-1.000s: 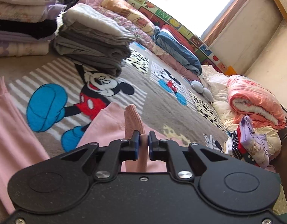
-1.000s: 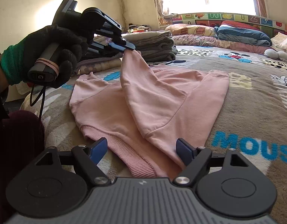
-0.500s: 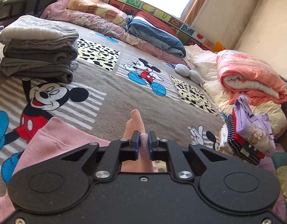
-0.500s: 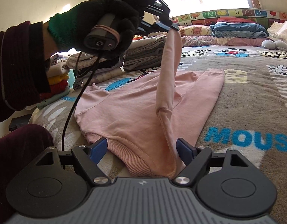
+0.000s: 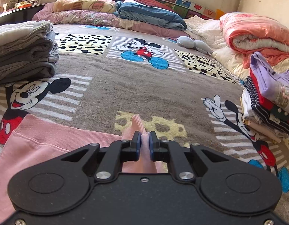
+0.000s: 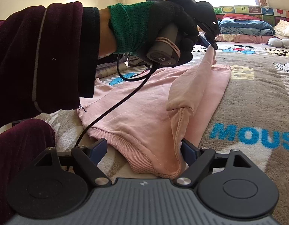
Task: Fold clothes
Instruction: 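Regrasp the sleeve cuff with the left gripper and reposition it on the body, then release the cuff and smooth the folded sleeve with the left gripper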
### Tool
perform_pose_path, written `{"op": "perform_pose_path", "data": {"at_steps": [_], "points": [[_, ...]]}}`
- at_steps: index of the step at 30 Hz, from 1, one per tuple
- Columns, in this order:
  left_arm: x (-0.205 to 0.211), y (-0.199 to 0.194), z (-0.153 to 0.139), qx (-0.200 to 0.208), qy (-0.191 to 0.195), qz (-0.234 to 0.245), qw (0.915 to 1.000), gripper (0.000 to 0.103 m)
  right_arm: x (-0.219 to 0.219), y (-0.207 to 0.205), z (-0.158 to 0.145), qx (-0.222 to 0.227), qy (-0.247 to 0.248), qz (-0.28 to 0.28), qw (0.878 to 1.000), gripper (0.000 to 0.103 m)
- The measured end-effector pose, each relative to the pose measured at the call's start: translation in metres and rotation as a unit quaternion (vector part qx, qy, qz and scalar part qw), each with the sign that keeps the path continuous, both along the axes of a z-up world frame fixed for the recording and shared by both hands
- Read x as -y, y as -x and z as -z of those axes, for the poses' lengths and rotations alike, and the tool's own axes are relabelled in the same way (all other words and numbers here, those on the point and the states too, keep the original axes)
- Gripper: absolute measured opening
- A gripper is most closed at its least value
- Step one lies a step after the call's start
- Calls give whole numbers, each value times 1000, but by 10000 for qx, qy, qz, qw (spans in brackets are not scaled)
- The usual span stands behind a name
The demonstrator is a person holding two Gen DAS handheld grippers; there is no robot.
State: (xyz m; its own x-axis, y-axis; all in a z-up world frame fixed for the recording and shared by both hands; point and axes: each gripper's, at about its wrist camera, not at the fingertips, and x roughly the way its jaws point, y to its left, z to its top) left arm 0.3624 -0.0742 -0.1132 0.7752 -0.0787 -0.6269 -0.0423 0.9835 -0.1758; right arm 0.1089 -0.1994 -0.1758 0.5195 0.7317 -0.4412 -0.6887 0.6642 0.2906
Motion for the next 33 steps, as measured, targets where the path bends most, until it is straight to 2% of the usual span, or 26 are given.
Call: {"op": "perform_pose_path", "data": {"at_steps": [2, 3, 4, 6, 12, 16, 19, 21, 22, 23, 26, 28, 30, 32, 33], "points": [[9, -4, 6, -45, -263, 64, 9996, 7, 1, -1, 0, -31, -40, -3, 10000, 83], [10, -6, 9, -124, -257, 151, 9995, 9, 1, -1, 0, -47, -61, -4, 10000, 83], [10, -7, 12, -244, -156, 267, 9992, 18, 3, -2, 1, -82, -106, -4, 9999, 83], [8, -3, 12, -264, -50, 353, 9990, 25, 5, -2, 0, -124, -169, -14, 9998, 83], [-32, 34, -1, 59, 120, 111, 9998, 26, 7, 1, 0, -66, -127, -49, 9999, 83], [-62, 58, 17, -193, 415, 85, 9989, 26, 7, 1, -1, -59, -115, -43, 9999, 83], [-74, 75, 34, -354, 827, 122, 9959, 29, 6, 0, 0, -77, -101, -34, 9999, 83], [-77, 84, 42, -361, 1128, 203, 9928, 28, 7, -2, 0, -135, -156, -14, 9998, 83], [-77, 89, 43, -329, 1210, 242, 9918, 12, 8, -3, 1, -163, -183, -3, 9997, 83], [-77, 94, 41, -251, 1108, 231, 9933, 3, 7, -3, 1, -156, -173, 0, 9997, 83], [-77, 110, 30, 87, 1004, 170, 9948, 2, 3, 0, 2, -40, -39, -3, 10000, 83], [-77, 114, 26, 178, 948, 192, 9951, 2, 1, 4, 3, 64, 86, -23, 9999, 83], [-76, 115, 25, 201, 731, 225, 9969, 2, -2, 4, 4, 110, 187, -40, 9998, 83], [-75, 116, 24, 224, 513, 257, 9981, 11, -3, 4, 3, 136, 224, -53, 9996, 83], [-75, 117, 23, 255, 418, 279, 9984, 27, -3, 4, 3, 140, 237, -57, 9996, 83]]}}
